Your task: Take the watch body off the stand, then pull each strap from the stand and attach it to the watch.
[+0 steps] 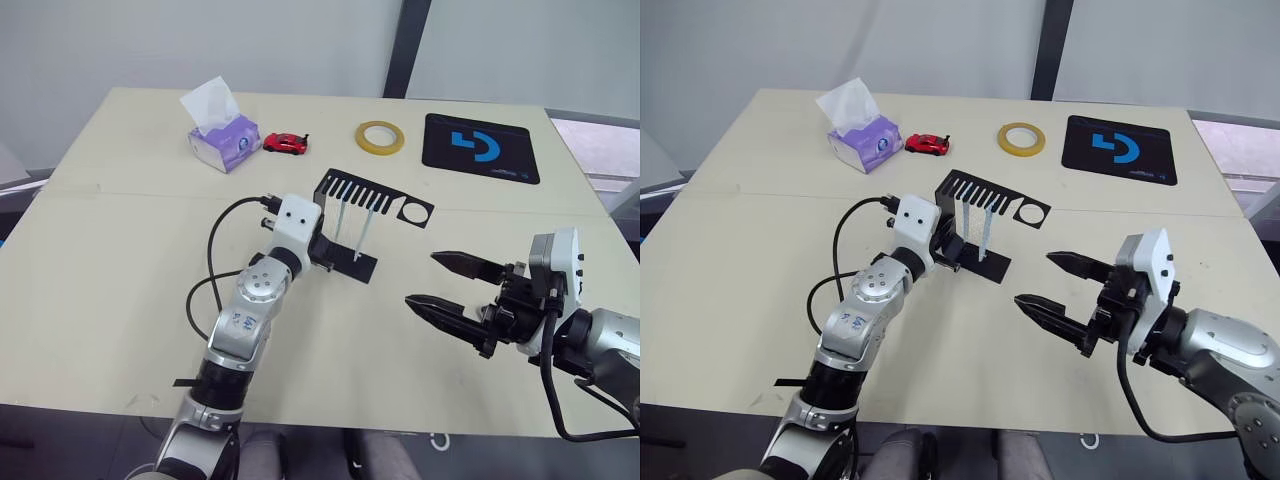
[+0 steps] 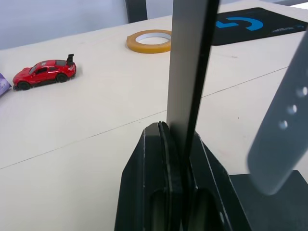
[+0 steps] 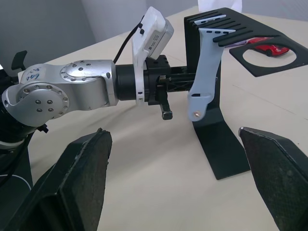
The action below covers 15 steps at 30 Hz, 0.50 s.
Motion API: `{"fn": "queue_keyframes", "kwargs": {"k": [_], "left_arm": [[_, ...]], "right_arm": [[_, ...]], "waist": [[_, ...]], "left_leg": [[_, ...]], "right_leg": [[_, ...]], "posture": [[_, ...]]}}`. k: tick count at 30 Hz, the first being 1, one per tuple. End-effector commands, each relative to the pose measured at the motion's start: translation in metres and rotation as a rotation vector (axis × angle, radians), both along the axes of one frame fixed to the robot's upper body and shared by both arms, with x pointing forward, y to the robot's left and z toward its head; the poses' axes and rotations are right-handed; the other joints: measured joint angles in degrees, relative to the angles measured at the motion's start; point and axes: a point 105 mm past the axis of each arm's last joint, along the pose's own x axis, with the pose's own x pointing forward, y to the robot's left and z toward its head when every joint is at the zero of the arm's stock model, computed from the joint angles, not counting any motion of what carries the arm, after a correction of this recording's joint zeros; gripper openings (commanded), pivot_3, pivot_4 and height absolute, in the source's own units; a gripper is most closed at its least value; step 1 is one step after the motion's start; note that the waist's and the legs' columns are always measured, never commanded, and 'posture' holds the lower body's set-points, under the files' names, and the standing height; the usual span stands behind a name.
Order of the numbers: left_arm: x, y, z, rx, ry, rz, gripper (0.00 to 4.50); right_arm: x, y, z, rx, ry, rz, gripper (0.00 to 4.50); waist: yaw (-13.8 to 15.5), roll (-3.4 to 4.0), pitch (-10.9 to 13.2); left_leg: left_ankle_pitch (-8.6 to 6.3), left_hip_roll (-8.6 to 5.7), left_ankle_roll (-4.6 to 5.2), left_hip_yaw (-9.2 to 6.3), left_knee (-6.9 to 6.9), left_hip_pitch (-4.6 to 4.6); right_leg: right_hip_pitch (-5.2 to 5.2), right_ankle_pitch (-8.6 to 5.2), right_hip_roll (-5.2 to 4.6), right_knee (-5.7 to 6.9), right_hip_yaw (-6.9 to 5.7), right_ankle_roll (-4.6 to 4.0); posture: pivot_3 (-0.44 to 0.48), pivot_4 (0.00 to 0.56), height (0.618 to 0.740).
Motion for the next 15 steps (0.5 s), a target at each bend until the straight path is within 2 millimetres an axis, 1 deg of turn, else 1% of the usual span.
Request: {"fn": "queue_keyframes", "kwargs": {"k": [1,3,10,12,15], "left_arm": [[0.0,0.006,0.018,0.004,-0.068,0.013,0.04],[0.0,0.01,0.019,0.006,-0.073,0.016,0.04],[0.006,0.038,0.024,-0.026,-0.068,0.135,0.04],[0.006,0.046,0.025,-0.05,-0.062,0.182,0.04],[0.006,0.054,0.021,-0.095,-0.034,0.27,0.04]], "right_arm": [[-0.001,-0.001,0.008,0.009,-0.045,-0.004,4.5],[0.0,-0.001,0.009,0.007,-0.048,-0.003,4.5],[0.003,0.005,0.01,0.006,-0.066,0.017,4.5],[0.004,0.009,0.01,0.009,-0.07,0.025,4.5],[0.008,0.018,0.01,0.012,-0.075,0.032,4.5]], "waist": [[-0.03,0.0,0.0],[-0.06,0.0,0.0],[-0.14,0.0,0.0],[-0.05,0.0,0.0],[-0.07,0.0,0.0]], "left_leg": [[0.0,0.0,0.0,0.0,0.0,0.0],[0.0,0.0,0.0,0.0,0.0,0.0],[0.0,0.03,0.0,0.02,0.0,0.01],[0.0,0.03,0.0,0.01,0.0,0.01],[0.0,0.03,0.0,0.01,0.01,-0.02]], "right_leg": [[0.0,0.0,0.0,0.0,0.0,0.0],[0.0,0.0,-0.01,0.0,0.0,0.0],[-0.01,0.0,-0.03,0.02,0.01,0.0],[-0.01,0.0,-0.03,0.03,-0.01,0.0],[-0.03,0.0,-0.09,0.02,-0.01,0.0]], "posture": [[0.0,0.15,0.738],[0.0,0.15,0.738],[0.0,0.15,0.738],[0.0,0.15,0.738],[0.0,0.15,0.738]]}}
